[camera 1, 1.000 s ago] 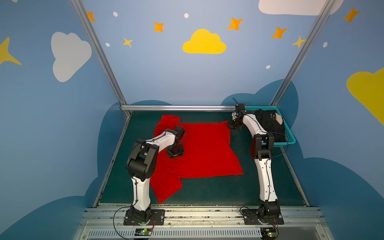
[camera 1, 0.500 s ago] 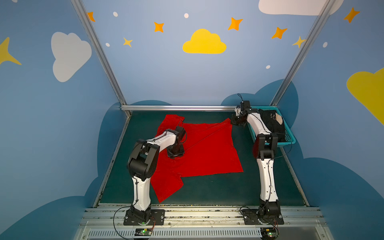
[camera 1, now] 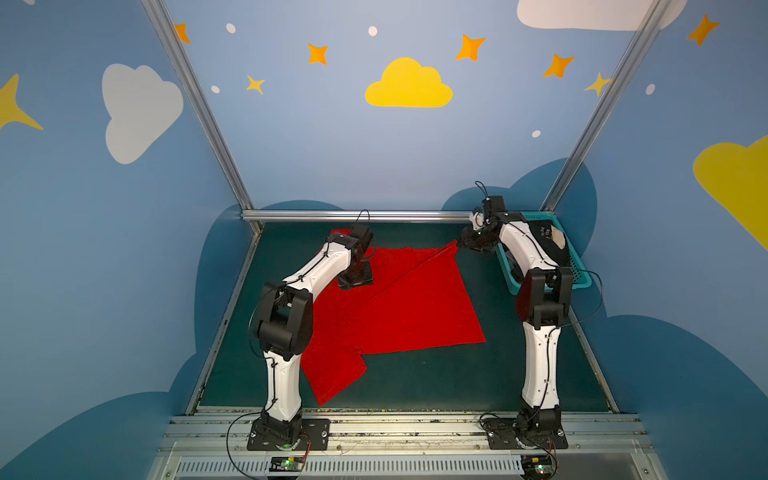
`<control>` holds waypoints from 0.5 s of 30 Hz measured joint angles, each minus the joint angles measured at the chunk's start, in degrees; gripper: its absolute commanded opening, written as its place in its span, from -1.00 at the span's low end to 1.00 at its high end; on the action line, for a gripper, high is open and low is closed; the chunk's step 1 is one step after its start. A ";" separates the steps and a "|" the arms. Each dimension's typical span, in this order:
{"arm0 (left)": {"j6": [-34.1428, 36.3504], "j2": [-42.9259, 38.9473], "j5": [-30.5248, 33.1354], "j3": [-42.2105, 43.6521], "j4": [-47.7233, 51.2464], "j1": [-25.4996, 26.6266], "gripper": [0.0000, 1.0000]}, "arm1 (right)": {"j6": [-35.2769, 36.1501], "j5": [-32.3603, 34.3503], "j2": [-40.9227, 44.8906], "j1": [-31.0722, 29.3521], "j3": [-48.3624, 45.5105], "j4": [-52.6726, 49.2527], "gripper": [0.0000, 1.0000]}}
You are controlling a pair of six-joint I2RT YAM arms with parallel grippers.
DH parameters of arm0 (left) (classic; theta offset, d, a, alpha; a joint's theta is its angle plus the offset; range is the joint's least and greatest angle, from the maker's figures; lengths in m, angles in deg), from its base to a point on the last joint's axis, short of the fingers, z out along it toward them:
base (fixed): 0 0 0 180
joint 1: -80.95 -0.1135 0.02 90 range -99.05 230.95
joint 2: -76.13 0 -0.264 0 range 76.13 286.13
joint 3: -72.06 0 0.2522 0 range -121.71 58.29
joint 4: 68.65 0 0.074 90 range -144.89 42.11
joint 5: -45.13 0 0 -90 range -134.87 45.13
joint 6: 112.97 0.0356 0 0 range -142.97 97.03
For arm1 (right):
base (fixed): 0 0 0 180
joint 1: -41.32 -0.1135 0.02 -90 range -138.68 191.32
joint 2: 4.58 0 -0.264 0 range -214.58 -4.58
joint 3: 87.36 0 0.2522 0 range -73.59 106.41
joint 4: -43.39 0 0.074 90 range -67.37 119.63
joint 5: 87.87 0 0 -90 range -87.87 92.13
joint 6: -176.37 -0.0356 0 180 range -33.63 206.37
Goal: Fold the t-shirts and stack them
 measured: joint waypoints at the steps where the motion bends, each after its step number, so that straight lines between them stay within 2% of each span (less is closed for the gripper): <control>1: 0.63 0.57 0.09 -3.63 0.81 -0.33 0.19 | -0.09 0.07 2.01 -0.96 -2.29 0.24 0.09; 3: 1.77 2.60 0.37 -9.99 1.73 -1.53 0.17 | -0.39 -0.26 5.07 -2.58 -6.43 0.81 -0.03; 4: 2.12 4.20 0.44 -13.46 2.19 -2.40 0.15 | -0.59 -0.90 6.40 -3.41 -8.90 1.51 -0.15; 9: 3.61 16.33 -0.28 -29.29 2.45 -8.09 0.00 | -3.48 -4.26 8.52 -5.18 -21.51 4.92 -0.93; 10: 3.63 19.41 -0.72 -32.44 2.34 -9.31 -0.03 | -4.09 -4.55 8.28 -5.27 -23.76 4.98 -1.00; 15: 3.06 32.28 -4.00 -44.06 0.55 -13.68 -0.15 | -6.78 -4.20 8.11 -5.66 -31.28 5.09 -1.00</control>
